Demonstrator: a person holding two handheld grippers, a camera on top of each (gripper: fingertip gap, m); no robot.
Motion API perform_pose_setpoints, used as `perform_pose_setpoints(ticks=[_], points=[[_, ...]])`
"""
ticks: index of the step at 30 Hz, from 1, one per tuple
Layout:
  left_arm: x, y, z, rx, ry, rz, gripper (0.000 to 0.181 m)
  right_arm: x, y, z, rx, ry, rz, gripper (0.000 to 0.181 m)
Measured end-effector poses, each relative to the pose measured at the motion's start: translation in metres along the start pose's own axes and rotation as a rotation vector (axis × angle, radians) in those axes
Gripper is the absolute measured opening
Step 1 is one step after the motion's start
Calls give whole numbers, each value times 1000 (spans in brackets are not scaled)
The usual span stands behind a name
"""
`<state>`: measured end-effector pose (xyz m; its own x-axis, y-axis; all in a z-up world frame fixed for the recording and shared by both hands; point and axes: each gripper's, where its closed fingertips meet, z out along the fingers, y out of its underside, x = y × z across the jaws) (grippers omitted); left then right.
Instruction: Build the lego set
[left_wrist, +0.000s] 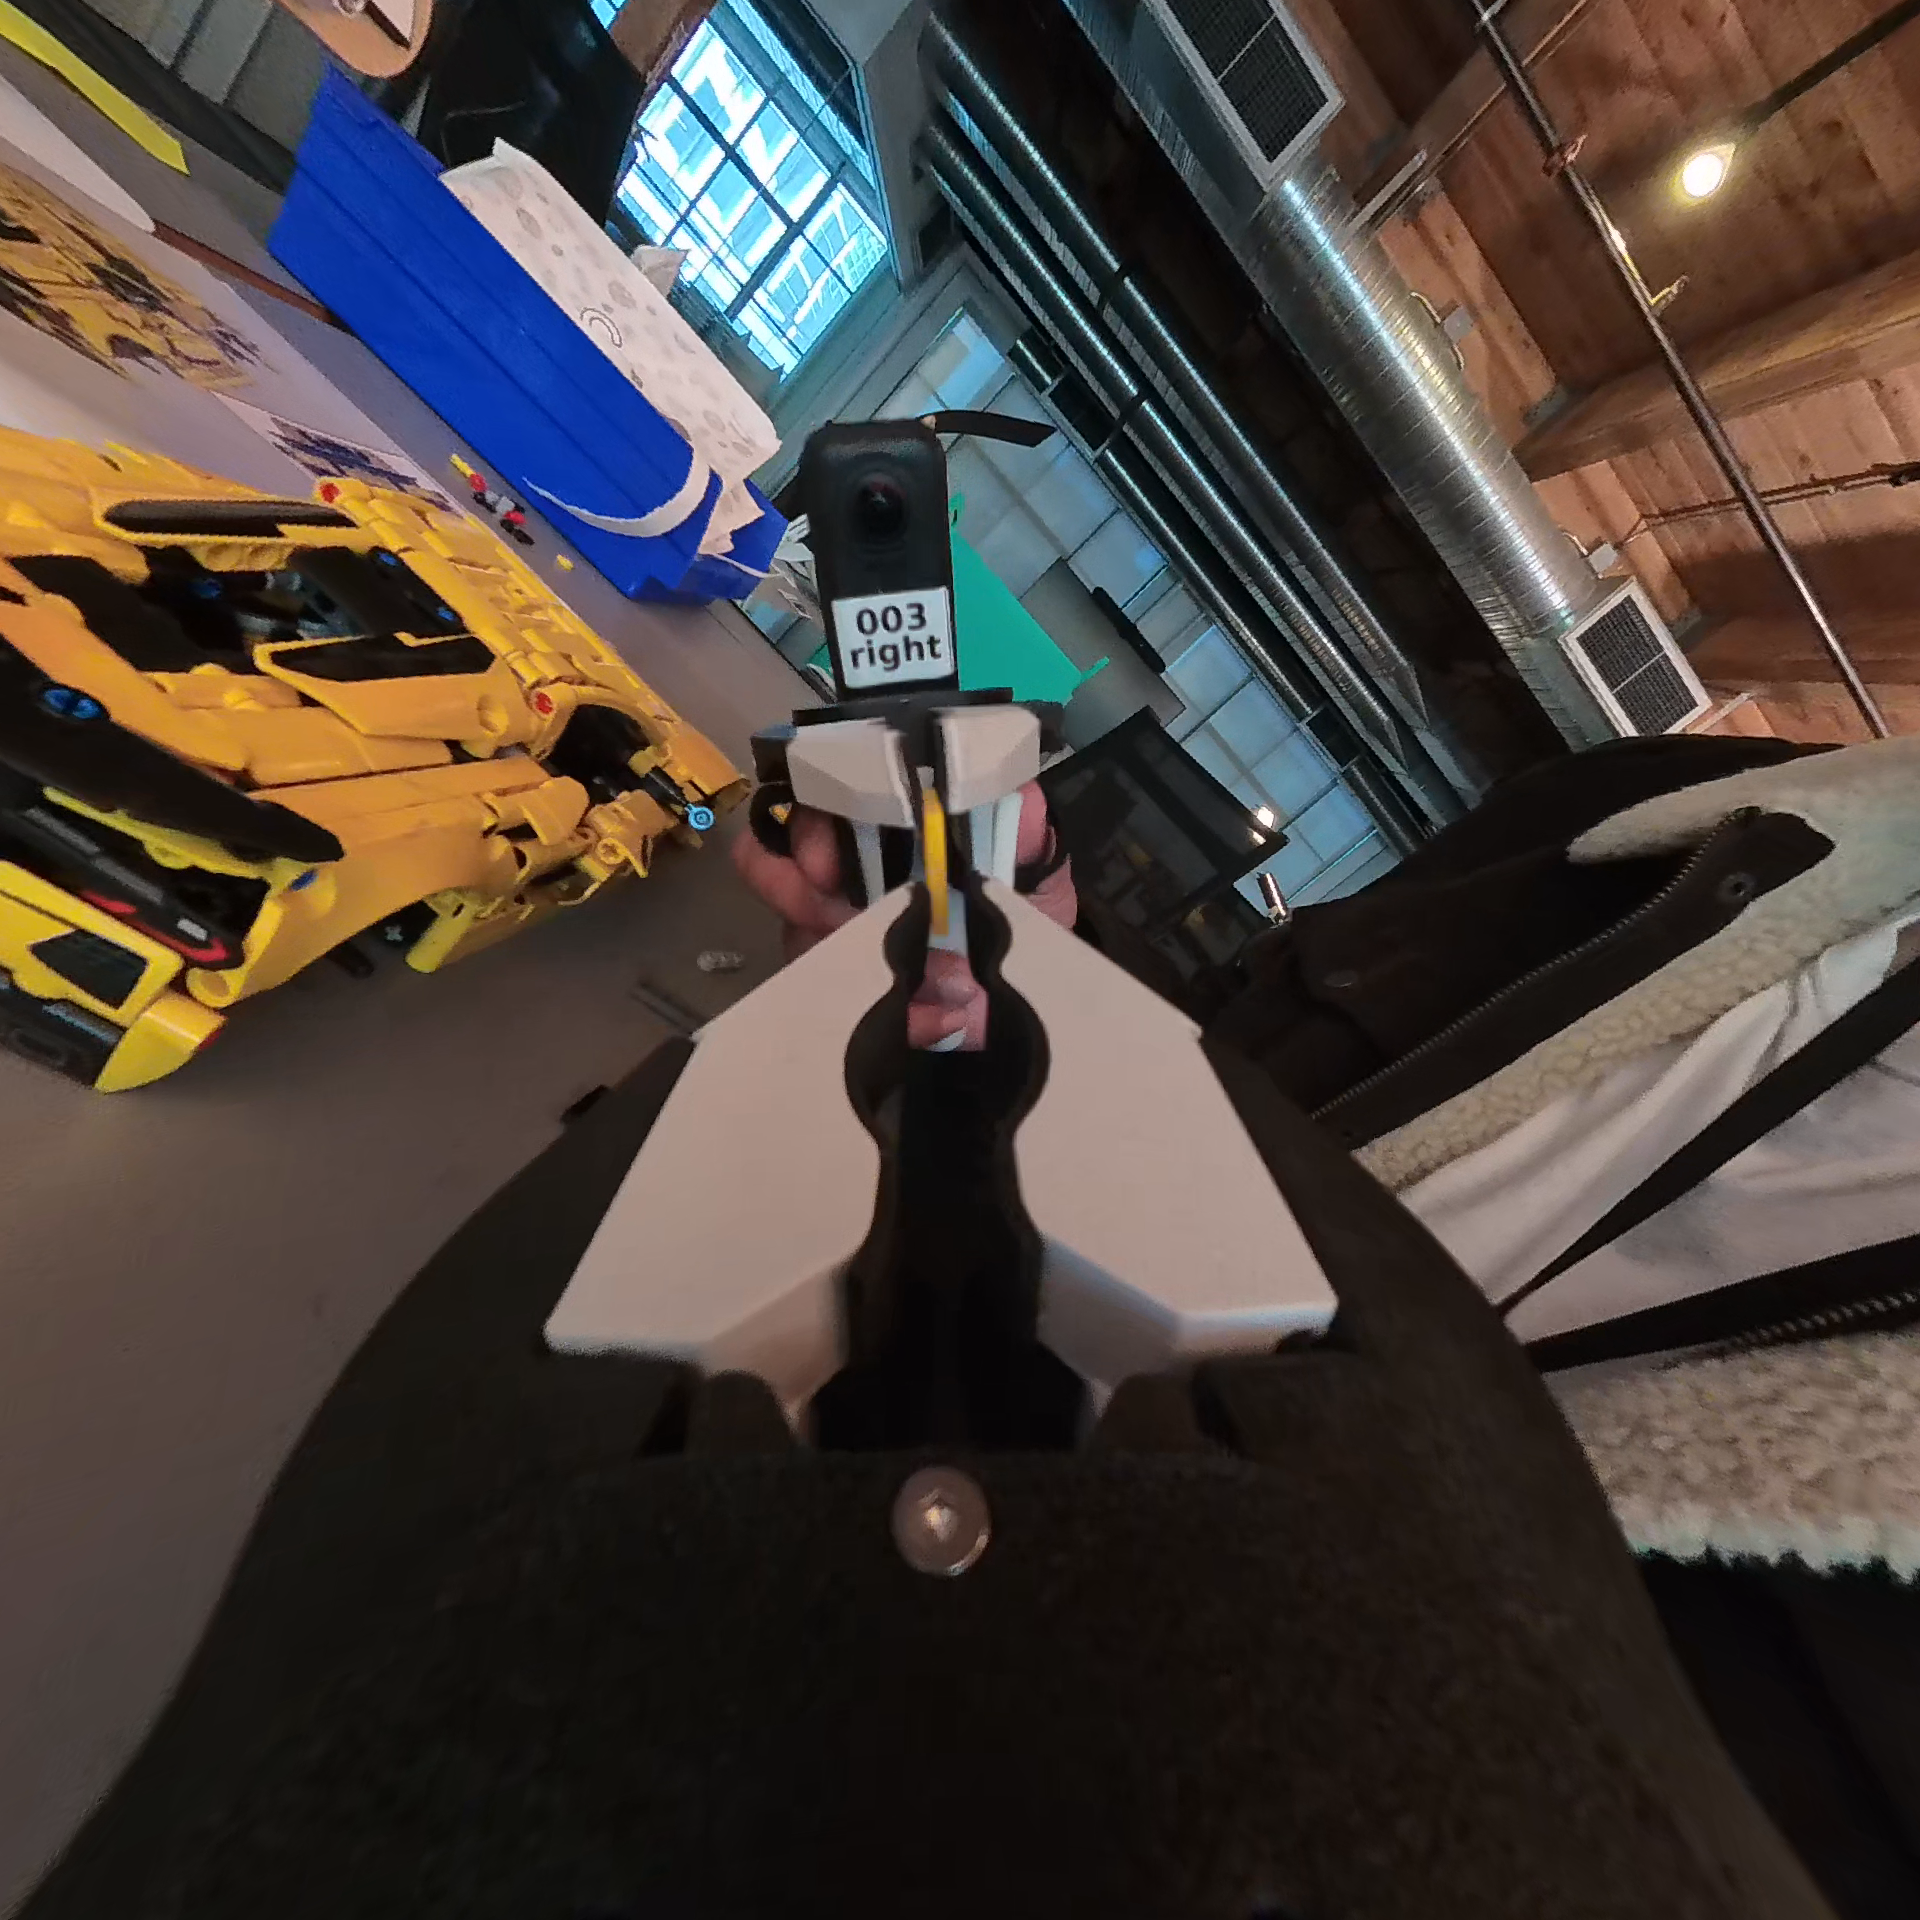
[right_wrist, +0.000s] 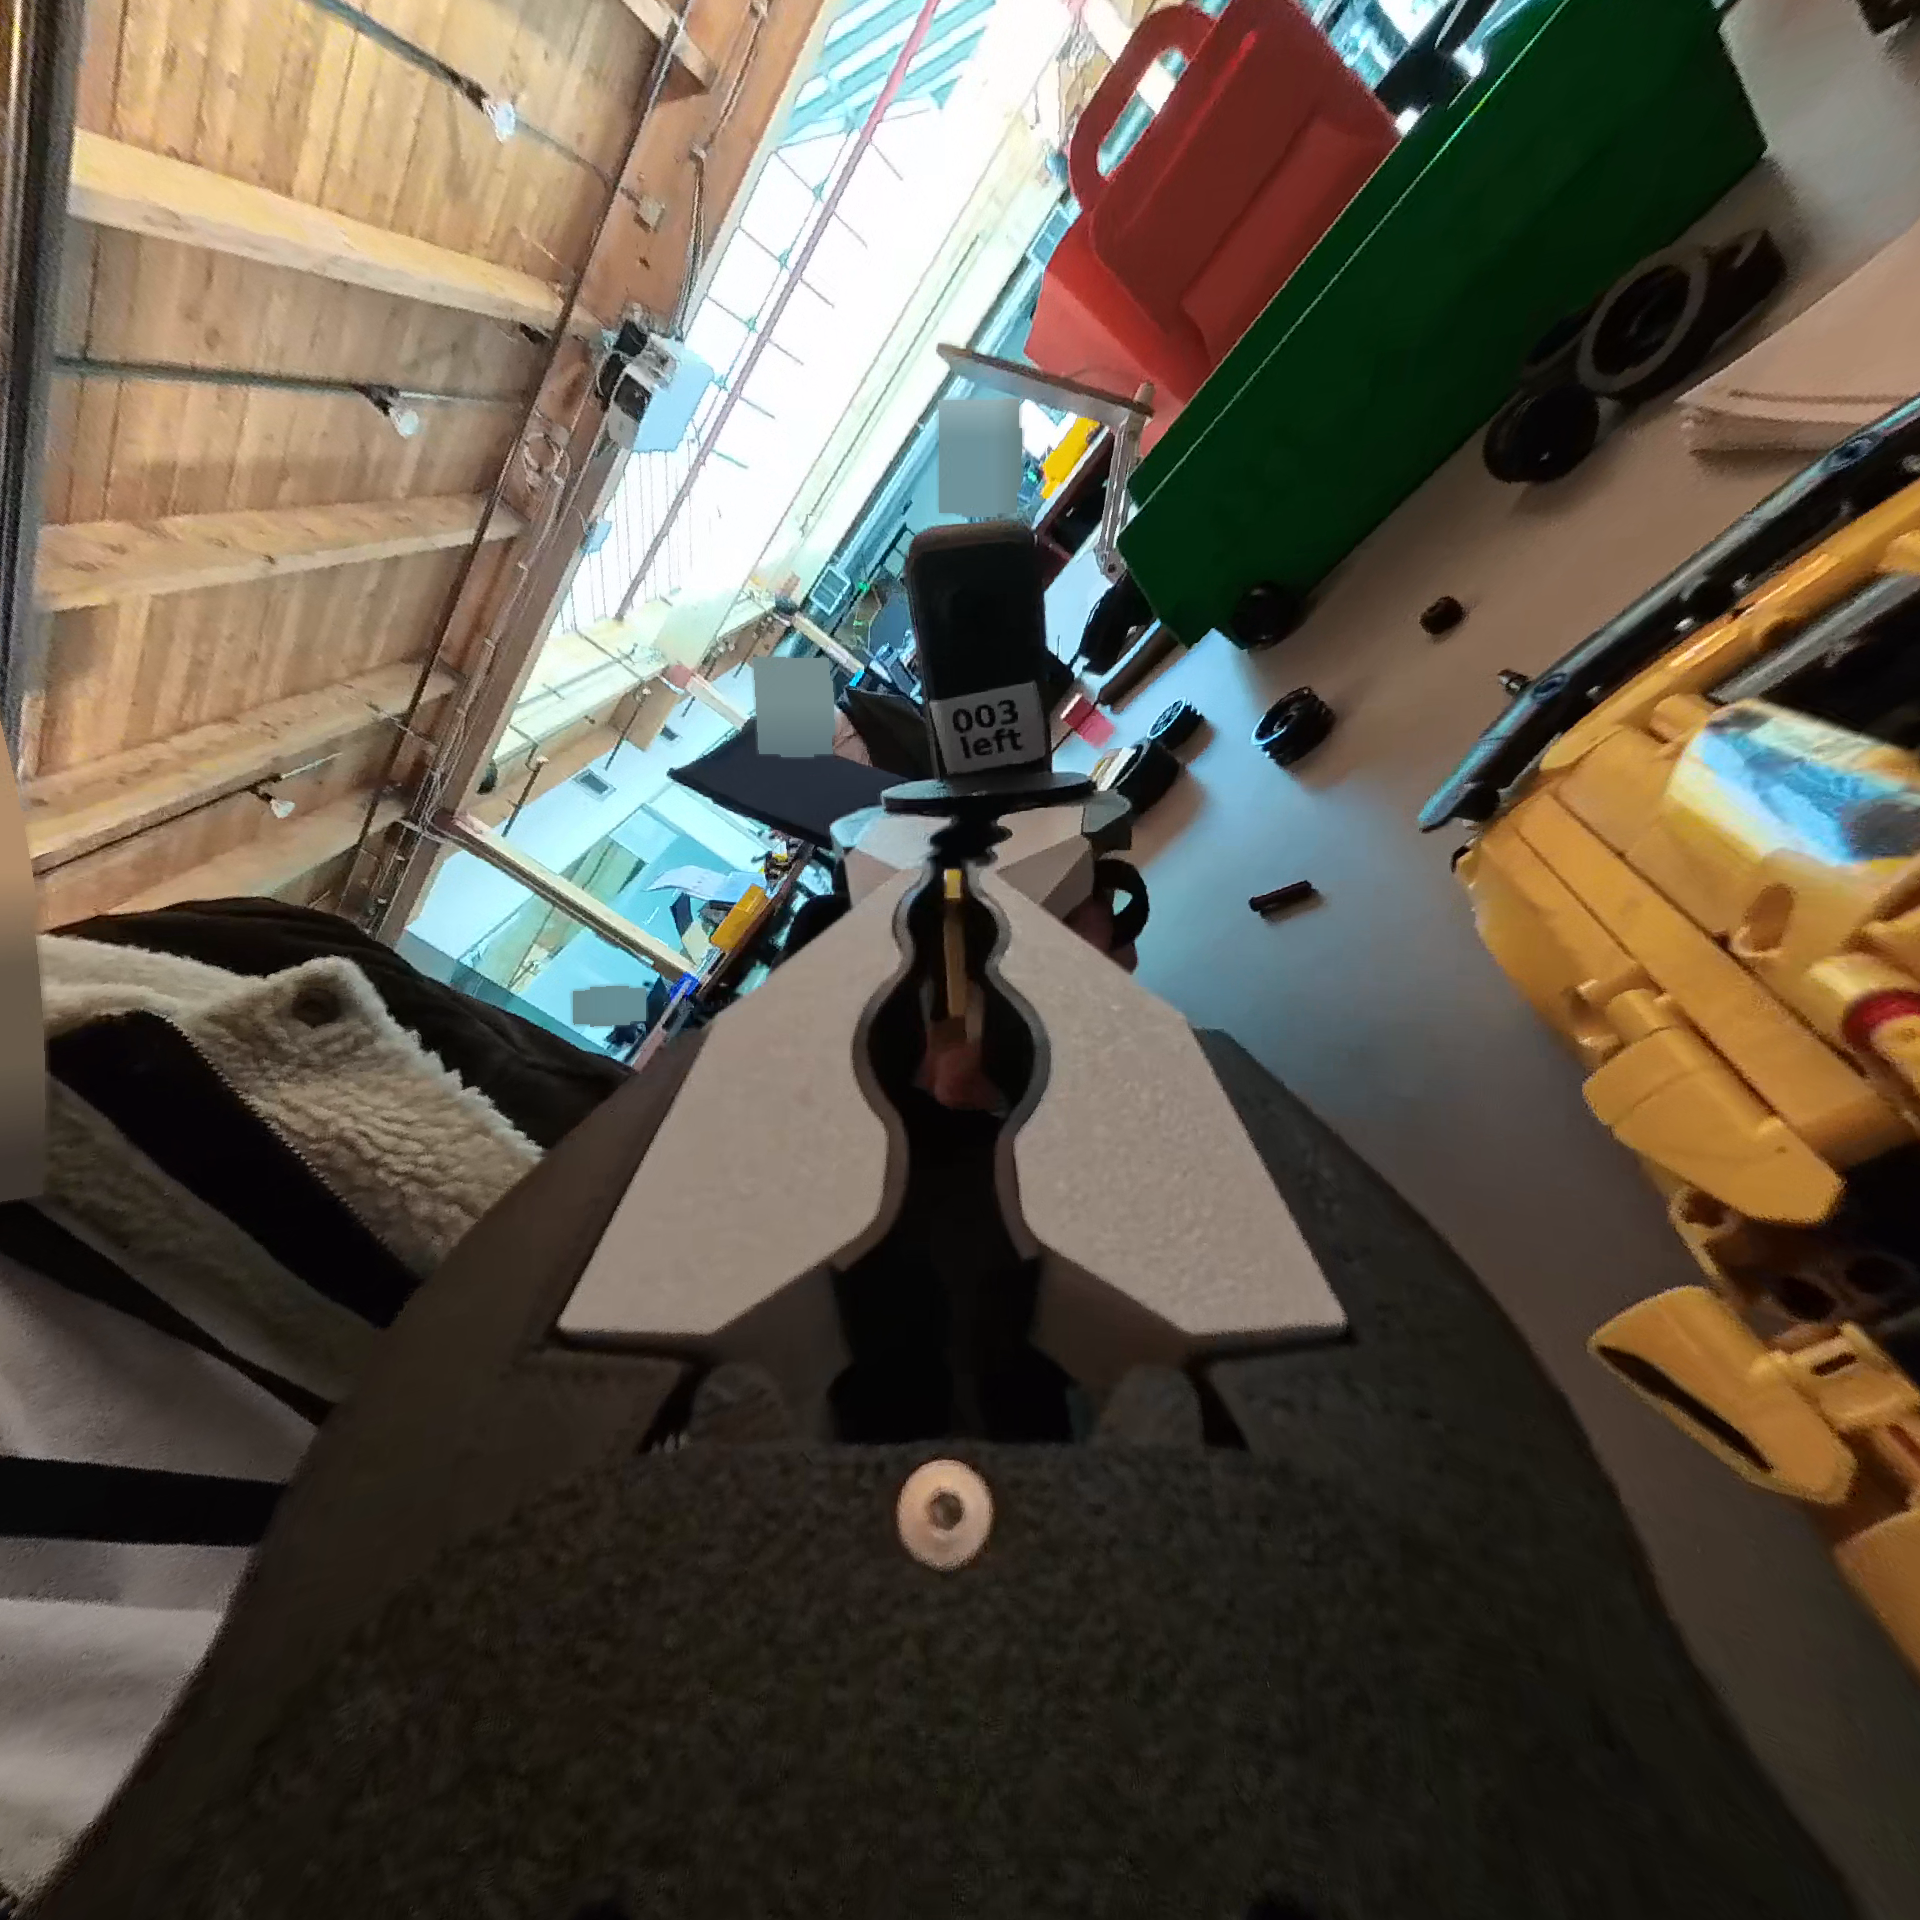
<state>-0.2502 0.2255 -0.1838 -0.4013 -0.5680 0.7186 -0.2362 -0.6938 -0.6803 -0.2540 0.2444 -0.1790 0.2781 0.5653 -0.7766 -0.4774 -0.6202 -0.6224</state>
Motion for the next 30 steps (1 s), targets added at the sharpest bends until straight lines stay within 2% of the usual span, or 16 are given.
perform_pose_setpoints(ticks=[6,8,9,10,12,15,19,25,27,30], points=[[2,1,1,-7,12,0,3,-2,-1,1,7,-6,1,2],[1,0,-3,-2,27,-35,2,0,-1,0,-7,37,-77,3],[2,-1,-5,1,51,-70,2,-2,-1,-1,-17,67,-161,8],[0,-1,-6,4,59,-104,2,-4,-3,-3,-25,103,-281,23],[-5,0,-8,0,65,-164,2,-5,1,-4,-85,203,-588,41],[-7,5,-6,-29,82,-224,2,1,11,-3,-159,340,-973,46],[-8,14,-1,-83,94,-268,2,5,22,2,-170,397,-1261,42],[-11,22,1,-128,67,-288,1,17,25,-3,-250,479,-1331,32],[-14,23,1,-131,50,-287,1,19,28,-4,-271,486,-1333,25],[-19,25,1,-136,8,-277,1,25,29,-6,-305,515,-1293,25]])
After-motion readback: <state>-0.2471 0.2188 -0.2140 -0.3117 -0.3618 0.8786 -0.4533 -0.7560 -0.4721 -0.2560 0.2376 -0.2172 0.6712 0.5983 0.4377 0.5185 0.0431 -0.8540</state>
